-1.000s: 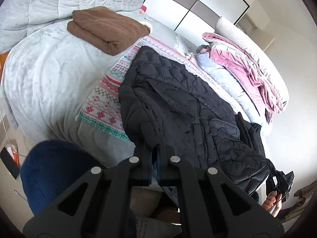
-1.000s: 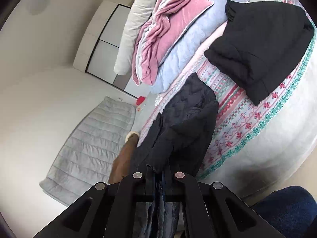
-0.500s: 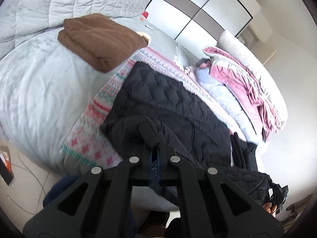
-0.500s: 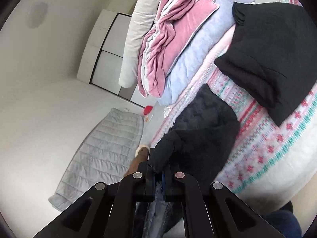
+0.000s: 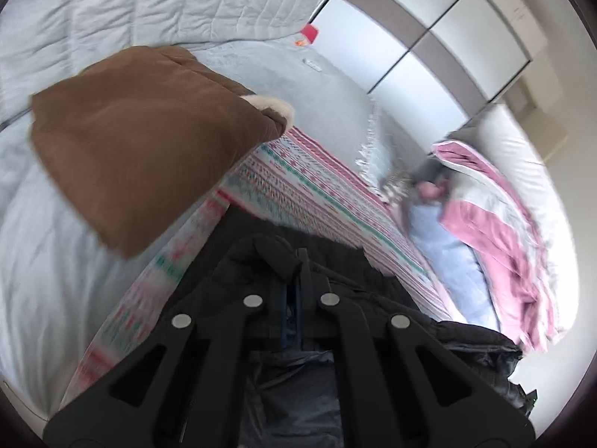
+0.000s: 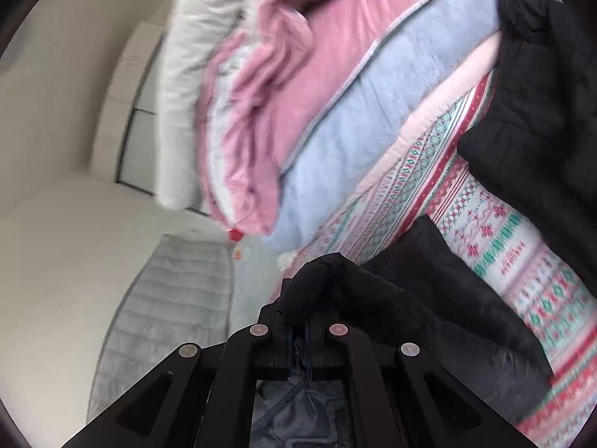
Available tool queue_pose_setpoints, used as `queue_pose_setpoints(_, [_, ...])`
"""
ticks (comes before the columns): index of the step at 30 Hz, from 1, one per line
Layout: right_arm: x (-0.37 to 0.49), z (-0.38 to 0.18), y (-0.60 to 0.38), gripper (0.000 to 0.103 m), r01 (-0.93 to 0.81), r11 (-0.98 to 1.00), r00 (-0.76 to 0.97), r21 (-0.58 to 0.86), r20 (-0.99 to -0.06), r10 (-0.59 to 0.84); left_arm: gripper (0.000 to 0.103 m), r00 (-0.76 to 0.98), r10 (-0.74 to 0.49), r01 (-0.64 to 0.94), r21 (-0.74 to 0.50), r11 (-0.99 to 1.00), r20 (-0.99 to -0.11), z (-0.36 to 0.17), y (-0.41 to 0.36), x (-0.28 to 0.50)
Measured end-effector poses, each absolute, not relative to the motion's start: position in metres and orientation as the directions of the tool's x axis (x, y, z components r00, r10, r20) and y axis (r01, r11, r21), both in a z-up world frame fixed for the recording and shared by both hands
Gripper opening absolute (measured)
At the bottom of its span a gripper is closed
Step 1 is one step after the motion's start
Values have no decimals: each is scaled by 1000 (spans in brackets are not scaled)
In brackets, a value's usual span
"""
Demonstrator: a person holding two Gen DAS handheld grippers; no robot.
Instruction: Fold large clothes
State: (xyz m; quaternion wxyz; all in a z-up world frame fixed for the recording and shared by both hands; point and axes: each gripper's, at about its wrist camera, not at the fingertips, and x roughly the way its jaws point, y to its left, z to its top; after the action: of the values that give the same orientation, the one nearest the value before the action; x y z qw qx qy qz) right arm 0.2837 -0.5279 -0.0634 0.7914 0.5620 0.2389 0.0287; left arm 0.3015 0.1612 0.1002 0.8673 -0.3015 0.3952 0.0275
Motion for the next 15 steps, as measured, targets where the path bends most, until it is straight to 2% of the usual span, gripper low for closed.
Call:
queue_pose_setpoints(3, [336,-91,-531,3,313,398,850,862,-441,287,5,633,-139,-292,-401,868,-761,70,142,366])
queue_pose_setpoints(7, [388,-142,-528,4,421,456,767,784,-576,282,7,561,-142,-313,-369,875,-815,14,141,417])
queue_pose_setpoints(11, [403,-163,-533,7,452,453,733,768,-609,302,12,519,-206,-326,-415,850,-830,-21,149,434])
queue_pose_setpoints(13, [404,-162,-535,11,457,460,723,761,-620,306,15,517,-231,-316,-435,843,-824,-14,151,434])
queue_pose_setpoints(14, [400,-160,-538,17,462,448,729,765,-616,300,18,550,-231,-296,-446,845,-802,0,153,426])
queue_pose_setpoints(15, [396,-157,-541,24,464,439,738,770,-610,289,26,569,-227,-277,-444,852,-790,11,154,424])
